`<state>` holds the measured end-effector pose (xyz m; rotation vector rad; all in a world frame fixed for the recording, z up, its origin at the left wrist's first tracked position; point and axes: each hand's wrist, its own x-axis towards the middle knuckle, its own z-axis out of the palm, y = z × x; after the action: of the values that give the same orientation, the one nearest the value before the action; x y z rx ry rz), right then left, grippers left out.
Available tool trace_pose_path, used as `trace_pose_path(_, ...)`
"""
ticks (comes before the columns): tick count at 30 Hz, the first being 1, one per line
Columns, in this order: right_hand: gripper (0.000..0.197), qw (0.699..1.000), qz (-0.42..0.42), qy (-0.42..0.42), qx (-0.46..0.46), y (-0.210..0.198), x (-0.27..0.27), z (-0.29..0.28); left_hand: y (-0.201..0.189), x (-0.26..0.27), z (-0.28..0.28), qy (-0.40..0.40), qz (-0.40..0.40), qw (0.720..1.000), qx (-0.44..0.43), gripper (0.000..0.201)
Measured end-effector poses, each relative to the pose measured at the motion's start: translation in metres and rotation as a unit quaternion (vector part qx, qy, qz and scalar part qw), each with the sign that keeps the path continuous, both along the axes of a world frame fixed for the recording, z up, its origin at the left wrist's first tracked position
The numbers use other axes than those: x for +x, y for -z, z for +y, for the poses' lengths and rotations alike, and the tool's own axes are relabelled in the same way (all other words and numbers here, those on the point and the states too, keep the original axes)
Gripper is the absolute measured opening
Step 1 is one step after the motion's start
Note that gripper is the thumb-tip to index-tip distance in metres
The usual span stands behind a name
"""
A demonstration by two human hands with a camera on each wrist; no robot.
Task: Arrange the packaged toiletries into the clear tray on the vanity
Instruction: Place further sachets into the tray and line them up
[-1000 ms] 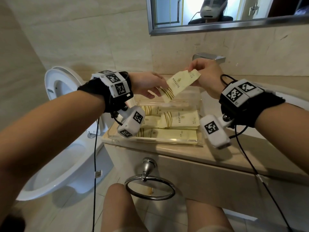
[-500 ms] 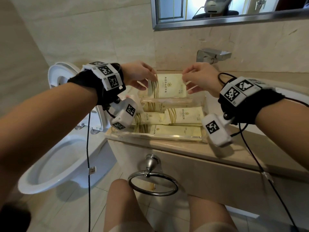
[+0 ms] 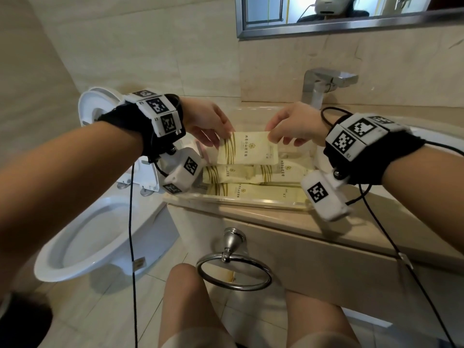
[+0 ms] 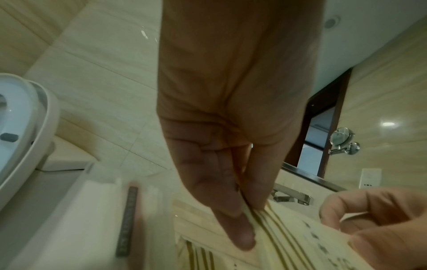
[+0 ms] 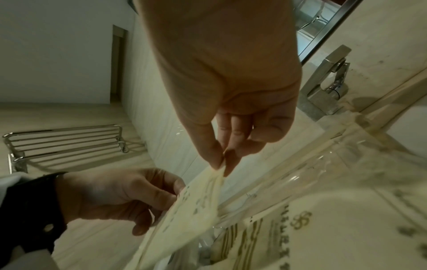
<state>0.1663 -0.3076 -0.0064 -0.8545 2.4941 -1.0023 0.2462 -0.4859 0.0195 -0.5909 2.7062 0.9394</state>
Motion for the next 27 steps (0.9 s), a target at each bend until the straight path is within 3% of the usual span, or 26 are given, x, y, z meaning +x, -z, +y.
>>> trace_pose_path(8, 0.01, 0.998, 0.021, -0.027, 0.049, 0.006, 0.009, -0.015, 0.009, 0.001, -0.009, -0.019, -0.026, 0.998, -0.056, 0.016)
trace_pose_path(16, 0.039, 0.975, 0.106, -0.1, 0.165, 0.011, 0.026, -0.036, 0.014, 0.01, -0.025, -0.031, -0.054, 0.991, -0.122, 0.015)
trace_pose_path(20, 0.042, 0.964, 0.106, -0.152, 0.189, 0.011, 0.035, -0.044, 0.016, 0.01, -0.031, -0.033, -0.022, 0.989, -0.145, 0.017)
trace_pose_path(23, 0.036, 0.952, 0.113, -0.193, 0.207, 0.01, 0.04, -0.054, 0.015, 0.011, -0.038, -0.039, 0.01, 0.981, -0.19, 0.025)
trace_pose_path(27, 0.03, 0.932, 0.137, -0.224, 0.25, 0.017, 0.041, -0.069, 0.021, 0.015, -0.046, 0.038, -0.041, 0.966, -0.252, 0.057)
